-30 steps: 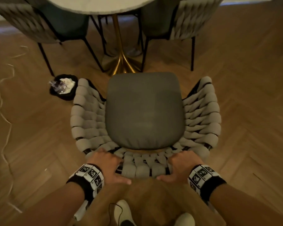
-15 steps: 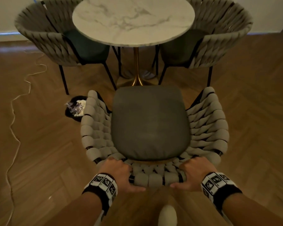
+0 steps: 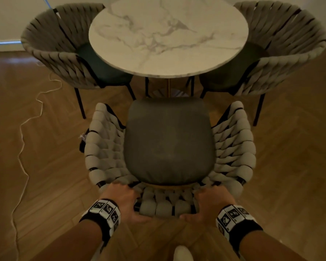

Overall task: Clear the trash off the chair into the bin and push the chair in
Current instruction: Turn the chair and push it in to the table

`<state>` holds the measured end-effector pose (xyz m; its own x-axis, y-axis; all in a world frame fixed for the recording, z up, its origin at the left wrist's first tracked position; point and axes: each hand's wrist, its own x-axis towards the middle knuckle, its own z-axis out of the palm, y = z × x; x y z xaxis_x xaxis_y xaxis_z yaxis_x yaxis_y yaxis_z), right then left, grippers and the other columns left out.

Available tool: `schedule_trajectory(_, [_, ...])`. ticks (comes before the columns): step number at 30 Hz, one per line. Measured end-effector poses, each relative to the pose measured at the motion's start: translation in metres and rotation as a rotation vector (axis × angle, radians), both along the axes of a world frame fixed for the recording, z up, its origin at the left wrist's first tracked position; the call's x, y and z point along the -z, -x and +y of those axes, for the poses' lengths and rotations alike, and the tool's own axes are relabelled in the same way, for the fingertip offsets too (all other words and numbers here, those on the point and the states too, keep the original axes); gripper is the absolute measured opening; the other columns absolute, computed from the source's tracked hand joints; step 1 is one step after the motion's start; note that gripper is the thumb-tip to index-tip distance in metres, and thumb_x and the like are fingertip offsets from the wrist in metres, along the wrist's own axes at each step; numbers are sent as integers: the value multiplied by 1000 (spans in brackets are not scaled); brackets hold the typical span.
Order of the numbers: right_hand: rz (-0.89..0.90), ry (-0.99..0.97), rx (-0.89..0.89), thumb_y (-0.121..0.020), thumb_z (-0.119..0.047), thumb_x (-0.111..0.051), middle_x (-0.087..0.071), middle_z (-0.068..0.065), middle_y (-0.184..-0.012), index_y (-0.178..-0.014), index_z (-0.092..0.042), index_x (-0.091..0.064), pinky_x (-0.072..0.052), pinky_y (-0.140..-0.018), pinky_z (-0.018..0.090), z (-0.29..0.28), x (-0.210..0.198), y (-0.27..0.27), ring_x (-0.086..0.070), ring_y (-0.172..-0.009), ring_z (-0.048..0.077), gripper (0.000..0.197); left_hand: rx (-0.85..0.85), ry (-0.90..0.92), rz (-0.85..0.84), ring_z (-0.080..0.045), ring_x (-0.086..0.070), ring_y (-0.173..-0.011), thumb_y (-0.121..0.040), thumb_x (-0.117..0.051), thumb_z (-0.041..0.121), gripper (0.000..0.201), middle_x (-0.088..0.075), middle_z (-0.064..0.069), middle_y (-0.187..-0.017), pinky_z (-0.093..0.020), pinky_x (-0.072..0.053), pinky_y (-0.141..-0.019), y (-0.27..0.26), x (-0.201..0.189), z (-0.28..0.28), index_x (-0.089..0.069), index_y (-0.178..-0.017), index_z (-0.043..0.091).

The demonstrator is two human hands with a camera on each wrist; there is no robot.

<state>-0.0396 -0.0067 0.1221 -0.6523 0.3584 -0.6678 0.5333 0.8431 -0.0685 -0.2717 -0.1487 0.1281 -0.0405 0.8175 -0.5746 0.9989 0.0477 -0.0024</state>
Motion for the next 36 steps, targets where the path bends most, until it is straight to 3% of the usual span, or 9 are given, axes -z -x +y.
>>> schedule_trajectory(2, [-17, 35, 15, -58, -96, -27, -57, 2, -74, -82, -16, -61, -53, -73, 38, 1, -6, 17, -56, -71, 20, 91, 19, 17, 6, -15, -50, -68, -45, -19, 100, 96, -69, 4, -87, -29, -39, -63, 17, -1, 4, -60, -99, 32])
schedule_trajectory(6, [-11, 44, 32, -57, -97, -27, -63, 4, -76, -75, -17, -59, -54, -71, 39, 6, -5, 40, -60, -71, 21, 88, 21, 22, 41, -17, -62, -69, -42, -16, 104, 99, -69, 5, -77, -31, -53, -67, 47, 4, 15, -63, -91, 33])
schedule_trajectory(13, [94, -113, 75, -48, -101, -16, -64, -3, -73, -77, -25, -62, -51, -65, 34, 37, 8, 66, -57, -64, 18, 93, 55, 41, 40, -15, -57, -55, -48, -23, 101, 88, -64, 4, -64, -28, -40, -48, 77, 8, 51, -61, -76, 27])
schedule_trajectory(18, [90, -140, 97, -51, -101, -17, -66, -4, -81, -95, -28, -61, -52, -66, 35, 32, 5, 72, -55, -65, 19, 96, 40, 40, 17, -15, -51, -55, -44, -19, 102, 93, -59, 4, -64, -32, -39, -55, 83, 13, 49, -61, -76, 26])
schedule_trajectory(21, [76, -138, 135, -56, -98, -20, -65, -6, -79, -106, -29, -61, -50, -68, 34, 25, 1, 73, -59, -69, 20, 95, 12, 2, -58, -19, -60, -76, -45, -23, 101, 96, -67, 2, -82, -38, -47, -71, 86, 20, 48, -64, -86, 26])
schedule_trajectory(24, [95, -141, 187, -56, -98, -15, -71, -2, -96, -120, -30, -56, -50, -80, 38, 10, 2, 77, -64, -87, 21, 102, 19, 3, -66, -22, -62, -85, -41, -20, 103, 104, -69, 1, -92, -41, -50, -80, 94, 19, 40, -64, -96, 26])
schedule_trajectory(26, [91, -112, 199, -54, -99, -14, -71, -1, -101, -118, -30, -57, -49, -87, 41, 3, 6, 81, -64, -92, 22, 103, 25, 9, -63, -23, -62, -87, -41, -19, 103, 106, -69, 1, -94, -42, -49, -81, 101, 16, 35, -64, -99, 27])
schedule_trajectory(30, [85, -125, 190, -51, -100, -12, -71, -1, -93, -110, -28, -61, -49, -83, 40, -3, 14, 88, -64, -86, 21, 105, 33, 56, -32, -26, -60, -101, -40, -18, 103, 111, -66, -2, -110, -44, -46, -89, 111, 13, 31, -59, -112, 28])
schedule_trajectory(36, [73, -103, 205, -50, -100, -16, -68, -2, -92, -102, -29, -62, -49, -83, 39, 0, 14, 90, -63, -86, 20, 99, 49, 75, 12, -23, -61, -89, -44, -21, 102, 104, -69, 2, -98, -39, -46, -76, 109, 14, 33, -59, -108, 31])
